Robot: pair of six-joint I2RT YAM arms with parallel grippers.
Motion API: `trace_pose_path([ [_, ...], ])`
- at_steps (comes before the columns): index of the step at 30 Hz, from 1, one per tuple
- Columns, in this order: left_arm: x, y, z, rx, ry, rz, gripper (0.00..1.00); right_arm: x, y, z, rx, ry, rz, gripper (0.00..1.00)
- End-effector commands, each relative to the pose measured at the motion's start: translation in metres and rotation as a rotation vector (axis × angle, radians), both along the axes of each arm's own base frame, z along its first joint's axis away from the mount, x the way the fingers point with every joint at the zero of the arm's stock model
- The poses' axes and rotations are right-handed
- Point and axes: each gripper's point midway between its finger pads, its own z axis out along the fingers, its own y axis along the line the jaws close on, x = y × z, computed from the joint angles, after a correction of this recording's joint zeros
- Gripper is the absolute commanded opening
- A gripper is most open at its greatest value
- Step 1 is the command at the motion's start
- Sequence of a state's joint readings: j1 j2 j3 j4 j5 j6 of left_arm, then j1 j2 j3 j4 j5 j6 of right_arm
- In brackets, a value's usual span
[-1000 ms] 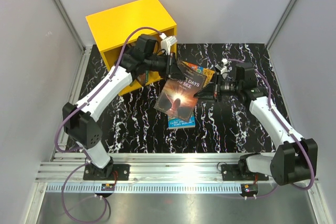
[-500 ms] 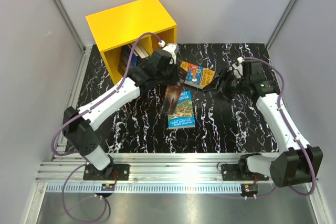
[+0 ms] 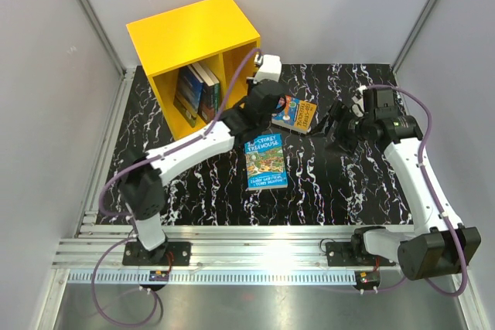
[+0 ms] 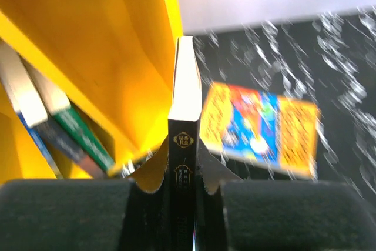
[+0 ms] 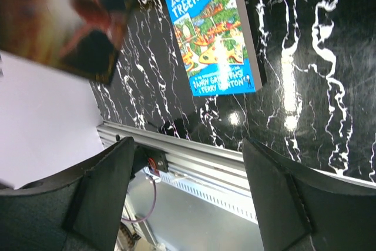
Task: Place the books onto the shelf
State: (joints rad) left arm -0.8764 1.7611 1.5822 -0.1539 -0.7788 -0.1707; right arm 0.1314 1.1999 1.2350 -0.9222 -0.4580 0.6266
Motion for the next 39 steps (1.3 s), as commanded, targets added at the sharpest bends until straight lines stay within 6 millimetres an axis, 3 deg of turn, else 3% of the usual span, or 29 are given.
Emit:
trace_pose_path([
  [1, 0.027, 0.022, 0.048, -0.008, -0.239, 0.222, 0.00, -0.012, 0.002, -0.011, 0.015, 0.070, 0.013, 0.81],
  [5, 0.032, 0.038, 0.048, -0.003, -0.350, 0.312, 0.00, -0.024, 0.007, -0.027, 0.029, 0.147, 0.032, 0.79],
  [7, 0.034, 0.041, 0.035, 0.016, -0.368, 0.331, 0.00, -0.029, 0.009, -0.036, 0.036, 0.179, 0.043, 0.78],
  [8, 0.033, 0.046, 0.046, -0.004, -0.427, 0.352, 0.00, -0.034, 0.010, -0.045, 0.035, 0.210, 0.049, 0.77],
  [10, 0.036, 0.045, 0.039, 0.013, -0.453, 0.351, 0.00, -0.041, 0.013, -0.053, 0.028, 0.232, 0.067, 0.76],
  [17, 0.056, 0.050, 0.049, -0.086, -0.609, 0.369, 0.00, -0.068, 0.015, -0.091, 0.002, 0.323, 0.106, 0.74],
  [18, 0.063, 0.047, 0.036, -0.082, -0.607, 0.378, 0.00, -0.070, 0.016, -0.094, 0.001, 0.328, 0.109, 0.74],
  [21, 0.079, 0.054, 0.034, -0.103, -0.661, 0.417, 0.00, -0.079, 0.016, -0.104, -0.005, 0.349, 0.120, 0.73],
  [22, 0.091, 0.056, 0.018, -0.077, -0.656, 0.423, 0.00, -0.080, 0.015, -0.107, -0.008, 0.352, 0.120, 0.73],
  [24, 0.106, 0.063, 0.022, -0.097, -0.698, 0.442, 0.00, -0.086, 0.016, -0.113, -0.011, 0.363, 0.127, 0.73],
  [25, 0.115, 0.061, 0.003, -0.077, -0.696, 0.440, 0.00, -0.087, 0.016, -0.115, -0.011, 0.363, 0.130, 0.73],
  [27, 0.131, 0.069, 0.007, -0.102, -0.745, 0.458, 0.00, -0.090, 0.016, -0.121, -0.008, 0.370, 0.127, 0.73],
  [28, 0.141, 0.069, -0.010, -0.097, -0.740, 0.458, 0.00, -0.091, 0.017, -0.123, -0.003, 0.373, 0.126, 0.73],
  [29, 0.149, 0.068, -0.014, -0.093, -0.745, 0.454, 0.00, -0.093, 0.018, -0.127, 0.005, 0.380, 0.128, 0.73],
  [31, 0.163, 0.079, -0.001, -0.138, -0.796, 0.486, 0.00, -0.096, 0.018, -0.130, 0.009, 0.381, 0.127, 0.72],
  [32, 0.172, 0.076, -0.020, -0.118, -0.790, 0.477, 0.00, -0.099, 0.017, -0.135, 0.010, 0.389, 0.125, 0.72],
  [34, 0.182, 0.081, -0.013, -0.154, -0.834, 0.488, 0.00, -0.104, 0.016, -0.140, 0.014, 0.392, 0.120, 0.72],
  [36, 0.195, 0.081, -0.028, -0.146, -0.851, 0.465, 0.00, -0.111, 0.017, -0.149, 0.033, 0.410, 0.113, 0.71],
  [37, 0.198, 0.082, -0.018, -0.167, -0.879, 0.465, 0.00, -0.113, 0.018, -0.151, 0.042, 0.410, 0.109, 0.71],
  [39, 0.207, 0.082, -0.029, -0.150, -0.884, 0.443, 0.00, -0.122, 0.020, -0.161, 0.066, 0.437, 0.107, 0.70],
])
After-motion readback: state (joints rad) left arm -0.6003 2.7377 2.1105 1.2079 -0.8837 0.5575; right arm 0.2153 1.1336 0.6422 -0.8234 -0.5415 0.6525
